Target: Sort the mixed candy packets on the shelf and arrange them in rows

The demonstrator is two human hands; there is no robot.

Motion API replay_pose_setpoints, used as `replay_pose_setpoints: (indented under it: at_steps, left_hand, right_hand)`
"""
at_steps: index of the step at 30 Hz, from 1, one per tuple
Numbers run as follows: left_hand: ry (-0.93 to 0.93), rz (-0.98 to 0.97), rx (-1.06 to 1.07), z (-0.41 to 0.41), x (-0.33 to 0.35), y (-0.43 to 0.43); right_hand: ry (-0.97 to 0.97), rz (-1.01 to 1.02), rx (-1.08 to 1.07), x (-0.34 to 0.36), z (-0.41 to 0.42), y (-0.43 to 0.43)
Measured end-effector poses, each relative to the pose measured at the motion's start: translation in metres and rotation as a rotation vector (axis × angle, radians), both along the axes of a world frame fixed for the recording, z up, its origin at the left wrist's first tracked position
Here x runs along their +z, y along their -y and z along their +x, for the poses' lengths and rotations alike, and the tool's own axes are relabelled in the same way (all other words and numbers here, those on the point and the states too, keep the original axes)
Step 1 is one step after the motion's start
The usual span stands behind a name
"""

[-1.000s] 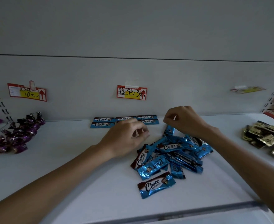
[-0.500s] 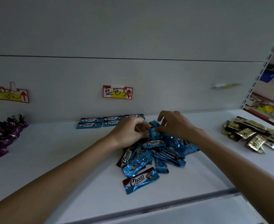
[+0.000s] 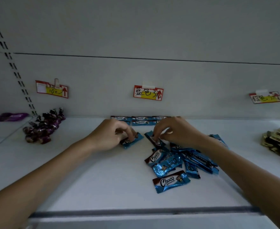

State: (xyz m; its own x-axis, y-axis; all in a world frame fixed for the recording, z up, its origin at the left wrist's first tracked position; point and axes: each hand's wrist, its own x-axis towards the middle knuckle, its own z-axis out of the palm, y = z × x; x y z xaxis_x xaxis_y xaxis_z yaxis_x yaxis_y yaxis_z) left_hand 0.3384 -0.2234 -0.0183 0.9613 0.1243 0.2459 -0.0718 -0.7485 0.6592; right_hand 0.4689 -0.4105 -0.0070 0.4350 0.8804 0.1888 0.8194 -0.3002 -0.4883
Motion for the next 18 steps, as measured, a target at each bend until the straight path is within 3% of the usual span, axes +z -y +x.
replay_pose_setpoints:
  at_steps: [7, 12, 18]
  left_hand:
    - [0.085, 0.158, 0.054, -0.008, -0.009, -0.002]
    - [0.059, 0.228, 0.01, -0.006, -0.012, -0.004]
    - [0.022, 0.194, 0.024, -0.014, -0.008, -0.017]
  right_hand:
    - [-0.065, 0.062, -0.118, 0.007, 0.001, 0.0]
    - [0.055, -0.178, -0.066, 0.005, -0.003, -0.006]
    - [0.123, -0.183, -0.118, 0.004, -0.001, -0.009]
